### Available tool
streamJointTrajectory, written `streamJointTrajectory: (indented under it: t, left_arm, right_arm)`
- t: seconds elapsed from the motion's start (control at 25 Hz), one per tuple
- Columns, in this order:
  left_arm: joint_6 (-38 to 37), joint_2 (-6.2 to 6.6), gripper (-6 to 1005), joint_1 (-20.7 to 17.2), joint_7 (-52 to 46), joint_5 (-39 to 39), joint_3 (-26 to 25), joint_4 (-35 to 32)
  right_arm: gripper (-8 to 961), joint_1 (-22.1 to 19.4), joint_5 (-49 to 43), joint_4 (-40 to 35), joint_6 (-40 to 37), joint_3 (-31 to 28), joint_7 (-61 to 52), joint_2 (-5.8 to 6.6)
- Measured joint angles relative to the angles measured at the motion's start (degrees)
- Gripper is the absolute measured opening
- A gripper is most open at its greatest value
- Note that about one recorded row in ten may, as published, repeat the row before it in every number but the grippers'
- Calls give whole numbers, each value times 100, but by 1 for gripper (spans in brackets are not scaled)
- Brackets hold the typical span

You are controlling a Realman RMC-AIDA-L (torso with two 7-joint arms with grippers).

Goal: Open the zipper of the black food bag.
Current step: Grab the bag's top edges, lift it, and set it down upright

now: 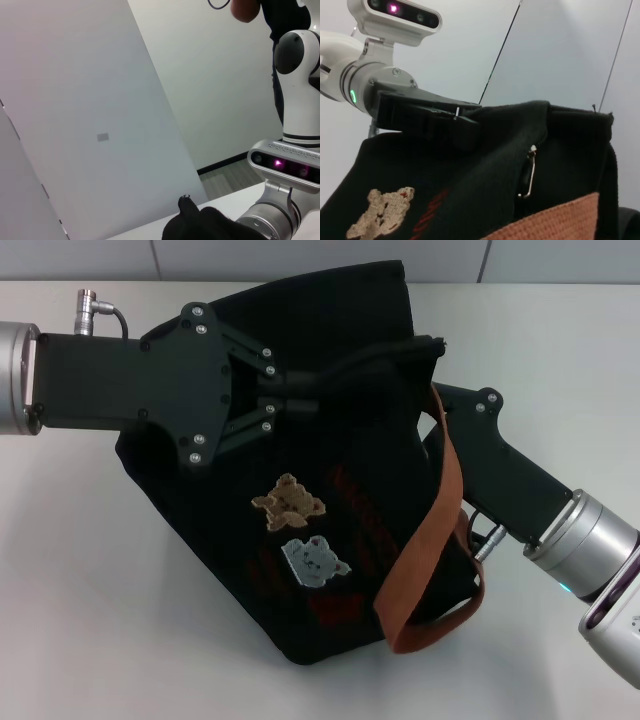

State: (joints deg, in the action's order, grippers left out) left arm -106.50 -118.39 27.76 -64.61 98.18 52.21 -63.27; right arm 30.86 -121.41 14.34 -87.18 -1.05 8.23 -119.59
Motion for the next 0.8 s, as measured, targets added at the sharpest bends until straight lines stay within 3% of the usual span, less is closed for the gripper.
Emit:
streamJointTrajectory:
  t: [0.24, 0.48, 0.8]
  left_arm:
    - [-11, 0, 89, 6, 53, 0, 0, 61]
    - [-49, 0, 89, 23, 55, 1, 0, 61]
    - [-72, 3, 89, -44, 63, -19, -48, 47]
  right_arm:
    - [140, 23, -57, -1, 15, 26, 0, -3]
    - [23, 22, -222, -1, 60, 31, 0, -6]
    - [1, -99, -223, 15, 17, -22, 3, -21]
